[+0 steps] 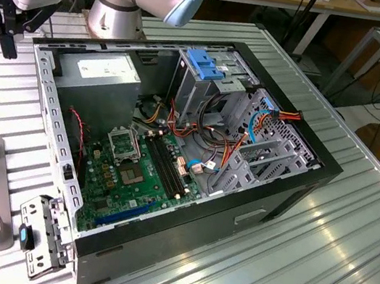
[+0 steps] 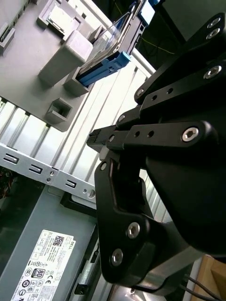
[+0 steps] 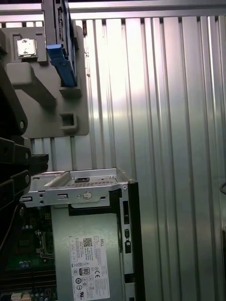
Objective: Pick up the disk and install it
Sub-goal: 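Reach for the disk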
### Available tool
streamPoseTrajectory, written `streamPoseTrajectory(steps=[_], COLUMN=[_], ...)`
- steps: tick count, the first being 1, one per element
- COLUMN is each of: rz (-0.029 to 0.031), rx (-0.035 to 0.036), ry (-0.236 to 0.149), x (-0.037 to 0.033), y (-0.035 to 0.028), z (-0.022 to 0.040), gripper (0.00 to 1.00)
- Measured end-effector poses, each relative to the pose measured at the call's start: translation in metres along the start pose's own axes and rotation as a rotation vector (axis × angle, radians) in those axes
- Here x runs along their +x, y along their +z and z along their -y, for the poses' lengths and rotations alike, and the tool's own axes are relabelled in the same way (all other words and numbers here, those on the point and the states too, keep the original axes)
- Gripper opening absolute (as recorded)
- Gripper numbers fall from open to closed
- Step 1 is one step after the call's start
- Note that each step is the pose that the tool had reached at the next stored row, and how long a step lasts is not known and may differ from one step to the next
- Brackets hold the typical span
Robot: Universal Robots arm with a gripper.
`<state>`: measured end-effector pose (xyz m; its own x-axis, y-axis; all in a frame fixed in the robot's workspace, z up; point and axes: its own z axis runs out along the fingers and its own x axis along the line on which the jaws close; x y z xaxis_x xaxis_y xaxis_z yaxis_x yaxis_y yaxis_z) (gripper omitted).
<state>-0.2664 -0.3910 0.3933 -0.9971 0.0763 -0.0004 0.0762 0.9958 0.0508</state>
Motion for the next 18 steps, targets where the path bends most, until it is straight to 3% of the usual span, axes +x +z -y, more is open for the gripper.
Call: streamPoseTrajectory(steps=[18], rz=[0.0], rx=[-0.0001], ry=[0.0], x=[0.0225], y=[0.0], z=[0.0001], gripper=[0.11])
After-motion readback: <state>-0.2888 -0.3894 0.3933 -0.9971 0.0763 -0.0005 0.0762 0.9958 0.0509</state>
